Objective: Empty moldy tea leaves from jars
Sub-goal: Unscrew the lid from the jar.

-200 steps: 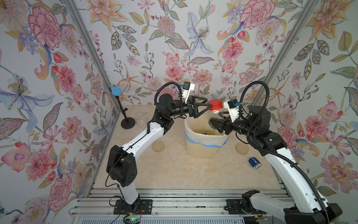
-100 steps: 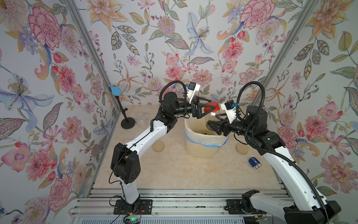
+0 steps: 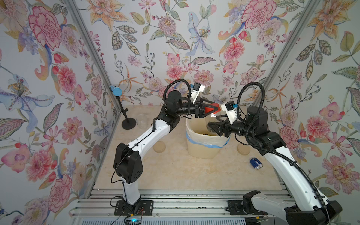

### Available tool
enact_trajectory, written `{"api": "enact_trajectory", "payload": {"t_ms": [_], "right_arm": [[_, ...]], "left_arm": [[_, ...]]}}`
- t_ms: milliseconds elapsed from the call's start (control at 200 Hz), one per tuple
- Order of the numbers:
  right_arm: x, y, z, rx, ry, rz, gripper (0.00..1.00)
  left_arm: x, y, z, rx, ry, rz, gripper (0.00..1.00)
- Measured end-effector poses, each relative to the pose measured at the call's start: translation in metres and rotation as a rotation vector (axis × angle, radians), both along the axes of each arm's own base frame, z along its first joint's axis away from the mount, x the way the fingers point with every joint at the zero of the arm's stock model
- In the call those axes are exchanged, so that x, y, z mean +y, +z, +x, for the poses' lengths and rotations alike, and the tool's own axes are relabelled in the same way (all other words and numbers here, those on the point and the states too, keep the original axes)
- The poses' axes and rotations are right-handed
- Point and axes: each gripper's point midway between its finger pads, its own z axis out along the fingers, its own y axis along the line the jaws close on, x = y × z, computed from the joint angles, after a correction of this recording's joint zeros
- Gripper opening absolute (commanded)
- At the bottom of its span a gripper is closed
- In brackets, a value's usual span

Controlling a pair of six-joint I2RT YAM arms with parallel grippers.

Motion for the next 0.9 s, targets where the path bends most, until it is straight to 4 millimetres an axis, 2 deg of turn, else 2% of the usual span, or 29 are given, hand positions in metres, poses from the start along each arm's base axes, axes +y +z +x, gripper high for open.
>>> {"api": "enact_trajectory", "payload": {"t_ms": [405, 726, 901], "right_arm": [[-0.002, -0.003, 0.001, 0.004, -0.028, -0.025, 0.53], [-0.011, -0.002, 0.013, -0.055, -0.141, -0.108, 0.53], [-0.017, -0.007, 0.020, -0.084, -0.217, -0.176, 0.52]], "left_arm": [[-0.001, -0.003, 0.001, 0.003, -0.001, 0.013, 0.54], [-0.005, -0.003, 0.016, 0.033, 0.107, 0.046, 0.49], [-0.008, -0.010, 0.027, 0.083, 0.192, 0.069, 0.47]]}}
